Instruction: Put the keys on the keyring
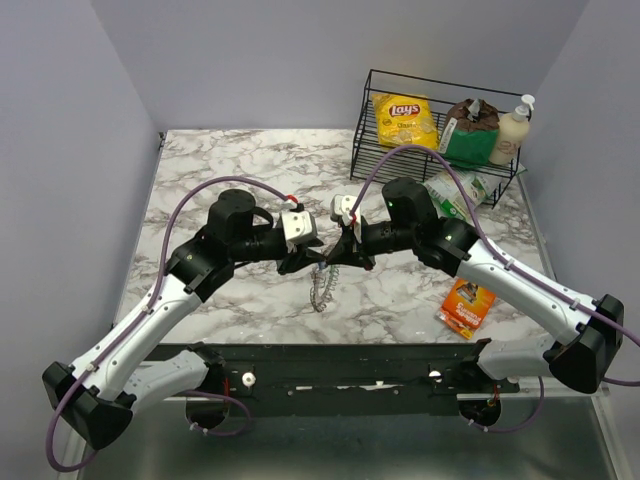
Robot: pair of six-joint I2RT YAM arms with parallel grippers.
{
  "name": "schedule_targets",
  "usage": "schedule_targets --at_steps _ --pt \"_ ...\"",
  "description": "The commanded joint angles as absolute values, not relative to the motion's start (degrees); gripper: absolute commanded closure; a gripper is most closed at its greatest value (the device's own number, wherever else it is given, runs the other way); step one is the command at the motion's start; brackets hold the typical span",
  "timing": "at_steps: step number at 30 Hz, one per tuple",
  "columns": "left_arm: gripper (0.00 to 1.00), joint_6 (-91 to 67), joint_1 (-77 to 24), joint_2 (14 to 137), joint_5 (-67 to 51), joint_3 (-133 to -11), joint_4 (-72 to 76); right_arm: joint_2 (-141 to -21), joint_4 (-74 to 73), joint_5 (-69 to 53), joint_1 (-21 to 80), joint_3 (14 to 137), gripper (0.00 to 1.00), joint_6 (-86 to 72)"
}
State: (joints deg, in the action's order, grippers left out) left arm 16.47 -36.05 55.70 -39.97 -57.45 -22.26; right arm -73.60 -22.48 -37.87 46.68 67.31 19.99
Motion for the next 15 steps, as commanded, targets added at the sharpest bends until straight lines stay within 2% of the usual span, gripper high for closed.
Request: schedule_targets --at_steps 1,5,10,15 --pt "0.59 16.3 -35.8 56.5 -42.8 -57.0 -21.5 -72.2 -19.6 -39.4 46.9 66.8 0.99 20.0" --pt "0.59 16.7 -35.7 56.6 -42.8 -57.1 -22.1 -72.2 -19.4 -39.4 46.9 66.8 0.99 19.9" --pt "0.67 17.8 -35.6 57.2 -42.5 -57.8 -24.2 -72.1 -19.2 -39.4 46.9 66.6 0.99 19.9" --pt "0.66 18.5 -35.7 57.4 -42.5 -58.0 -25.2 -71.8 -19.2 -39.4 46.9 66.6 0.99 19.8"
